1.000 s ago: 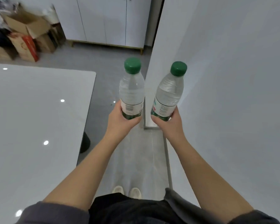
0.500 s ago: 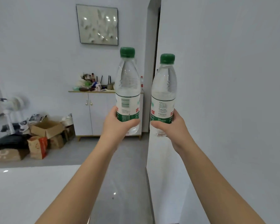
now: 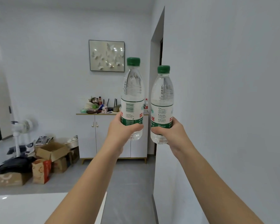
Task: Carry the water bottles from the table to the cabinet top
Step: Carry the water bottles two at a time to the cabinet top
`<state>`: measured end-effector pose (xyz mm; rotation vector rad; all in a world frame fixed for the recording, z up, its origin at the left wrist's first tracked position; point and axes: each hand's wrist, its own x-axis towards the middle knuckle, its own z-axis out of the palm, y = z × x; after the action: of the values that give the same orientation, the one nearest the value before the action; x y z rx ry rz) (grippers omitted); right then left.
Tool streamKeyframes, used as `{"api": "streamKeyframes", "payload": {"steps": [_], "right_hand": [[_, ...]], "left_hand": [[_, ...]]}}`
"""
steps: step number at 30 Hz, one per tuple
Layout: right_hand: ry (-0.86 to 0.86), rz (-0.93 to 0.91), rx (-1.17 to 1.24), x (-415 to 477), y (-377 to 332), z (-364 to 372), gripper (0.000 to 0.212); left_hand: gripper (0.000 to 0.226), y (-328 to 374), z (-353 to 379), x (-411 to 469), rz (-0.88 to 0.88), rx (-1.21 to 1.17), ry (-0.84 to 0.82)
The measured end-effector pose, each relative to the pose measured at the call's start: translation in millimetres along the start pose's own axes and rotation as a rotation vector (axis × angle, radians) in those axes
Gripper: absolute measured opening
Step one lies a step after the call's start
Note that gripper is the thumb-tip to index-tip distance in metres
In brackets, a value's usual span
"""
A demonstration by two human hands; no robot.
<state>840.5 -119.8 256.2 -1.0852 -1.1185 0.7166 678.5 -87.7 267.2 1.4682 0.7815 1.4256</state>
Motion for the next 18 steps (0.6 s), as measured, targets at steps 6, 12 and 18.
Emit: {"api": "streamKeyframes", "payload": {"steps": [6,12,18], "right_hand": [[0.012,-0.008,0.008,15.3,5.0,4.2,0.058],[0.023,-0.010,0.018,41.2,7.5,7.1,0.057],[0.033,-0.002,0.040,73.9,19.6,5.7,0.055]], "left_hand": [[0.047,-7.1,-2.3,14.3,-0.003,-0.002,-0.001],[0.048,-15.0,-5.4,41.8,-0.007,-0.006,-0.008],[0.047,-26.5,-2.4,75.3,-0.020,-0.008,-0.017]]}}
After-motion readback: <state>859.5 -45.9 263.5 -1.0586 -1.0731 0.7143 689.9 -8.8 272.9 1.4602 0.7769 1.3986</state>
